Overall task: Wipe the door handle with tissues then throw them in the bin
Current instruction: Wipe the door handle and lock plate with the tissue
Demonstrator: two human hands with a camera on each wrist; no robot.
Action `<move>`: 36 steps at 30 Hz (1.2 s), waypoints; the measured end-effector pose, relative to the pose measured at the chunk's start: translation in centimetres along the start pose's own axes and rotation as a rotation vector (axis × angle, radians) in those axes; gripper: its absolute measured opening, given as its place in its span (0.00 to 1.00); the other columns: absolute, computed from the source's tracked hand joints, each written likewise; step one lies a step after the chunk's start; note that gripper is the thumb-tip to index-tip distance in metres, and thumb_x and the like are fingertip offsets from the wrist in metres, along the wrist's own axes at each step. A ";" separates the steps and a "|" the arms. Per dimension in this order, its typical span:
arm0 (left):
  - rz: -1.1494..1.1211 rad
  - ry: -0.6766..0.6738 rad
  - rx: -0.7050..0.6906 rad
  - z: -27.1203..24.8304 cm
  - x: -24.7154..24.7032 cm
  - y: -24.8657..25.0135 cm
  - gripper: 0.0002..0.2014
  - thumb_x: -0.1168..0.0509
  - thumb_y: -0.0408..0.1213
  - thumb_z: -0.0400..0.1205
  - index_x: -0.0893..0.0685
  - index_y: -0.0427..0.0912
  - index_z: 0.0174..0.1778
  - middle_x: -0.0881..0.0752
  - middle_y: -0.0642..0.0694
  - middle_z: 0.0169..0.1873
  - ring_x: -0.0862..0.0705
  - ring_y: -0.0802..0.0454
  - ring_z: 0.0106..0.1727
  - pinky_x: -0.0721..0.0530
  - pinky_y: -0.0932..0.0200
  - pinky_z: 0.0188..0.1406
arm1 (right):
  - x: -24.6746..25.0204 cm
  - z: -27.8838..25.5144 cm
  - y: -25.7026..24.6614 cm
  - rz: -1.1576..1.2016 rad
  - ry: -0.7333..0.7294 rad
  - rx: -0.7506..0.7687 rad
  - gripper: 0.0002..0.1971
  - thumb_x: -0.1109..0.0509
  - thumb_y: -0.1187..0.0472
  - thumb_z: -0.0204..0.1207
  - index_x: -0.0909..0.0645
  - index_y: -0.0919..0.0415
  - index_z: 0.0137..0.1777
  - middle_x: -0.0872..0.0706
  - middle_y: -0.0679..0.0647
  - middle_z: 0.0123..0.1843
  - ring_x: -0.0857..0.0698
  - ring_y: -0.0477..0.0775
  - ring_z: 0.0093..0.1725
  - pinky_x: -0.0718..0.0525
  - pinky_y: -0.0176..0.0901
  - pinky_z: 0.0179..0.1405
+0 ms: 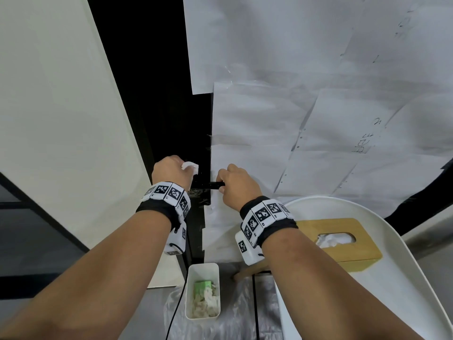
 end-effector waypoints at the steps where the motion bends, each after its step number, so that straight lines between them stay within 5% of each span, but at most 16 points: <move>1: -0.001 -0.001 0.002 0.0 -0.2 -0.2 0.11 0.33 0.42 0.77 0.15 0.38 0.37 0.17 0.44 0.28 0.20 0.46 0.31 0.30 0.62 0.24 | 0.0 0.0 0.0 0.005 -0.005 0.001 0.07 0.33 0.64 0.77 0.22 0.57 0.53 0.24 0.55 0.53 0.23 0.57 0.53 0.17 0.52 0.44; 6: -0.010 -0.014 0.047 0.0 -1.1 -1.3 0.14 0.39 0.40 0.82 0.21 0.33 0.36 0.20 0.40 0.31 0.17 0.39 0.38 0.29 0.56 0.30 | 0.0 0.1 0.0 0.013 -0.023 0.003 0.07 0.34 0.63 0.77 0.22 0.58 0.54 0.24 0.55 0.53 0.22 0.58 0.54 0.17 0.54 0.46; 12: -0.156 0.073 0.098 -0.7 -0.6 -2.1 0.10 0.38 0.35 0.82 0.20 0.30 0.52 0.14 0.34 0.41 0.16 0.38 0.40 0.25 0.55 0.31 | 0.1 0.1 -0.1 0.017 -0.028 0.005 0.07 0.34 0.63 0.77 0.22 0.58 0.53 0.24 0.55 0.53 0.22 0.58 0.53 0.17 0.54 0.45; 17: -0.161 0.008 0.060 -0.7 -1.2 -2.2 0.13 0.37 0.41 0.83 0.13 0.35 0.42 0.16 0.41 0.30 0.21 0.46 0.31 0.29 0.63 0.27 | 0.1 0.0 -0.1 0.019 -0.027 0.004 0.06 0.33 0.63 0.77 0.22 0.58 0.53 0.24 0.55 0.53 0.22 0.58 0.54 0.18 0.52 0.44; 22: -0.275 -0.099 0.197 -0.4 -2.8 -3.6 0.20 0.39 0.42 0.84 0.22 0.37 0.27 0.21 0.42 0.25 0.21 0.42 0.32 0.27 0.60 0.27 | 0.1 0.1 0.0 0.020 -0.029 0.002 0.06 0.34 0.63 0.77 0.22 0.58 0.53 0.23 0.55 0.53 0.22 0.58 0.54 0.18 0.52 0.45; 24: -0.400 -0.144 0.260 -0.1 -4.0 -4.4 0.15 0.40 0.41 0.82 0.18 0.37 0.32 0.15 0.37 0.33 0.14 0.37 0.38 0.14 0.50 0.39 | 0.0 0.2 0.0 0.021 -0.030 0.002 0.06 0.34 0.63 0.77 0.22 0.57 0.53 0.24 0.55 0.53 0.22 0.57 0.53 0.18 0.51 0.44; 27: -0.584 -0.298 0.377 -0.5 -6.0 -5.0 0.10 0.40 0.38 0.83 0.17 0.36 0.44 0.15 0.34 0.45 0.13 0.36 0.49 0.14 0.44 0.54 | -0.1 0.3 0.0 0.012 -0.030 -0.001 0.06 0.34 0.63 0.76 0.22 0.58 0.52 0.24 0.55 0.52 0.22 0.58 0.52 0.18 0.52 0.43; 29: -0.647 -0.338 0.412 -1.1 -6.2 -4.8 0.12 0.42 0.36 0.86 0.19 0.31 0.56 0.18 0.41 0.41 0.15 0.46 0.40 0.13 0.50 0.47 | -0.3 0.4 0.0 0.001 -0.033 -0.006 0.06 0.33 0.63 0.76 0.22 0.58 0.52 0.24 0.55 0.52 0.22 0.59 0.52 0.17 0.54 0.43; 33: -0.656 -0.389 0.456 -2.1 -6.7 -4.7 0.15 0.49 0.36 0.89 0.26 0.42 0.36 0.22 0.41 0.32 0.22 0.52 0.24 0.23 0.66 0.17 | -0.3 0.5 0.1 -0.012 -0.032 -0.006 0.06 0.34 0.64 0.75 0.22 0.57 0.52 0.24 0.55 0.51 0.21 0.59 0.51 0.17 0.52 0.42; 36: -0.638 -0.407 0.478 -2.9 -6.4 -4.7 0.16 0.50 0.36 0.89 0.28 0.40 0.34 0.24 0.40 0.28 0.26 0.50 0.23 0.28 0.62 0.23 | -0.3 0.5 0.1 -0.012 -0.040 -0.006 0.06 0.34 0.63 0.75 0.22 0.57 0.52 0.24 0.55 0.52 0.22 0.59 0.51 0.18 0.52 0.42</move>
Point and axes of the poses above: each hand's wrist, its own z-axis towards the middle knuckle, its own x-axis out of the back of the hand, y = z × x, the point moved 10 cm from there along z, towards the middle knuckle
